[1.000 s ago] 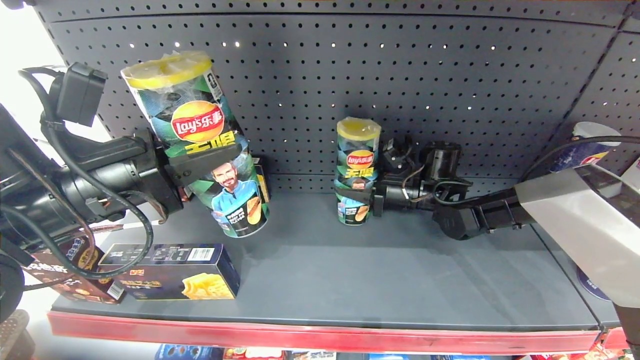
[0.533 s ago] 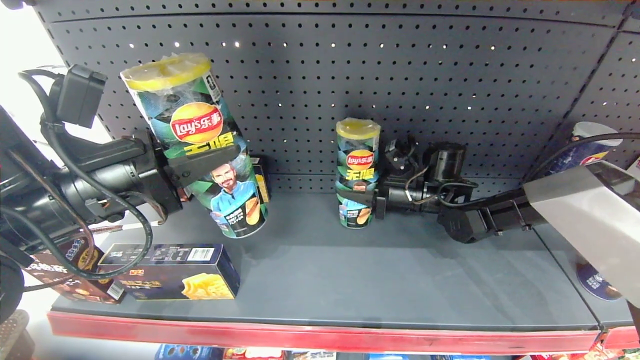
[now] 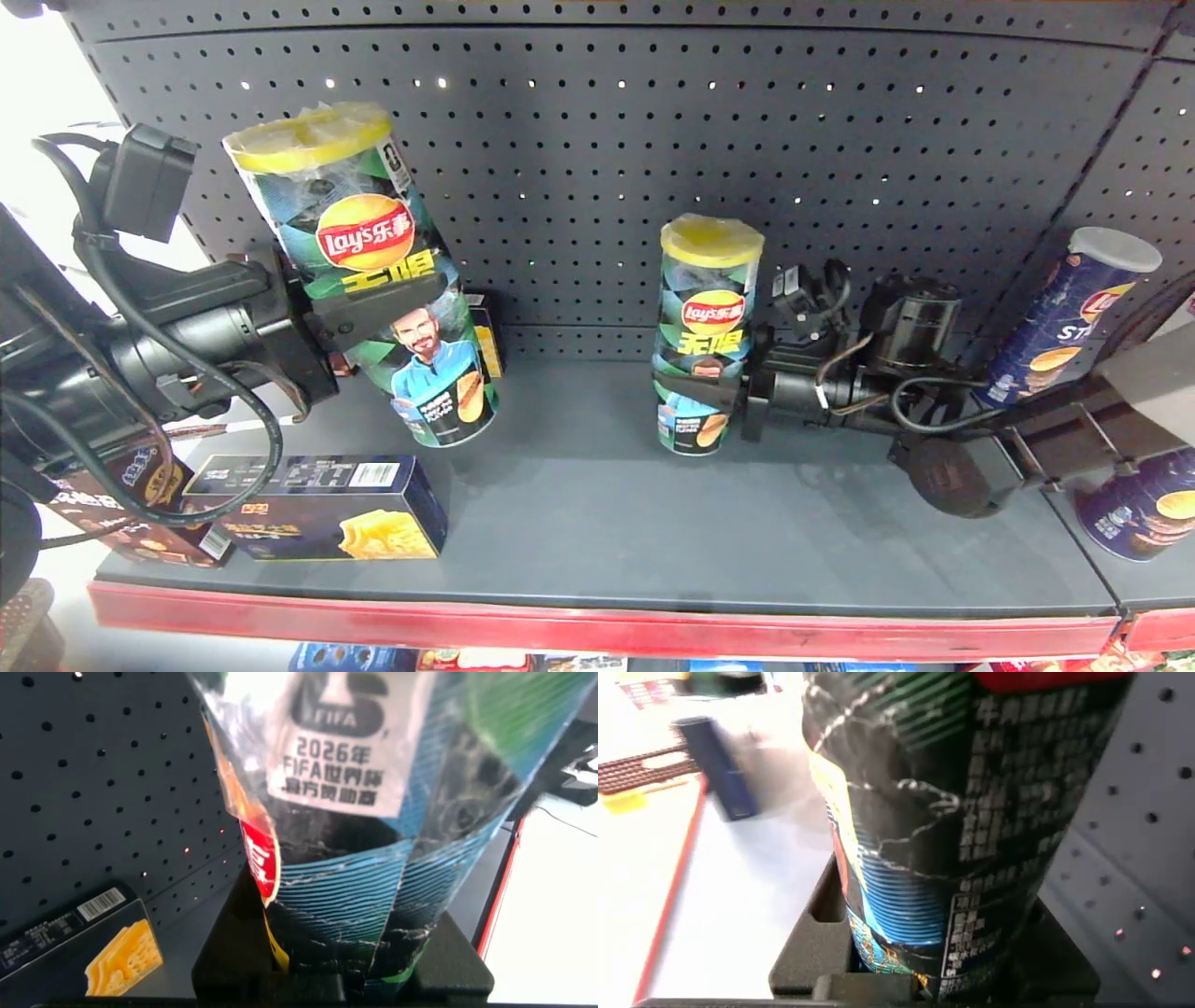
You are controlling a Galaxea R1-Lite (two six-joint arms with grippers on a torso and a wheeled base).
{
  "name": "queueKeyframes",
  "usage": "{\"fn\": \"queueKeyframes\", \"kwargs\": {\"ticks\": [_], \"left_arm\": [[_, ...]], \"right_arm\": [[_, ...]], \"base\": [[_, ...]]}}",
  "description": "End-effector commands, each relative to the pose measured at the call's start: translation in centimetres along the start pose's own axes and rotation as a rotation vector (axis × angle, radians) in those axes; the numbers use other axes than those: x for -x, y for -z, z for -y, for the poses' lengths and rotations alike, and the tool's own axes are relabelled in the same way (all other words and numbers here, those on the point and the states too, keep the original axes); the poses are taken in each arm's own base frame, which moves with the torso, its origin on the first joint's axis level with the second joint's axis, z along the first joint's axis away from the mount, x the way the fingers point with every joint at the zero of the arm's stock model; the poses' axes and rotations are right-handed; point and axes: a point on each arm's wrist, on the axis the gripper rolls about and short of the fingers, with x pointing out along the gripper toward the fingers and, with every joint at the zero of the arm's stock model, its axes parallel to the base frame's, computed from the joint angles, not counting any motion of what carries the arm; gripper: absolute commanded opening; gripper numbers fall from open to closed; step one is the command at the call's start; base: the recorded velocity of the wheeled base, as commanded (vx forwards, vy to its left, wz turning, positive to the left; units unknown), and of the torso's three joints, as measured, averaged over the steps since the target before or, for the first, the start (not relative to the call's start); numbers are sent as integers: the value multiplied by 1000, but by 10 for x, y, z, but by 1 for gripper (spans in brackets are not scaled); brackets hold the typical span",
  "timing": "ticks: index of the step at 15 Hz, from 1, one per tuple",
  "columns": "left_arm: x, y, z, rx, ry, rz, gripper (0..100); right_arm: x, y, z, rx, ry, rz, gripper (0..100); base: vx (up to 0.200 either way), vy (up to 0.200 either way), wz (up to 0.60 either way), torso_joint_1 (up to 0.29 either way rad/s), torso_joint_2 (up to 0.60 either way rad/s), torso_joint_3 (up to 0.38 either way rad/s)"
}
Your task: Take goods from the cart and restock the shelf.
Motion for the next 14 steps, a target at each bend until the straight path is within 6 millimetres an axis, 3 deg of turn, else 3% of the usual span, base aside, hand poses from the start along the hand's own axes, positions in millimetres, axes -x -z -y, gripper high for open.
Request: {"fn": "queueKeyframes", "kwargs": {"ticks": [1, 4, 7, 8, 14], "left_arm": [[0, -1, 0, -1, 0, 1, 0], [1, 0, 0, 0, -2, 0, 0], [0, 0, 0, 1, -2, -1, 0], [2, 3, 1, 8, -4, -8, 0], [1, 4, 0, 10, -6, -9, 0]], "right_arm": [[22, -20, -30, 16, -11, 19, 0], [42, -9, -59, -14, -26, -8, 0], [50, 4, -68, -31, -25, -26, 0], [58, 21, -78, -51, -24, -45, 0], [52, 44, -78, -67, -20, -63, 0]], "base": [[0, 0, 0, 0, 0, 0], [0, 0, 0, 0, 0, 0], [0, 0, 0, 0, 0, 0], [0, 0, 0, 0, 0, 0], [0, 0, 0, 0, 0, 0]]}}
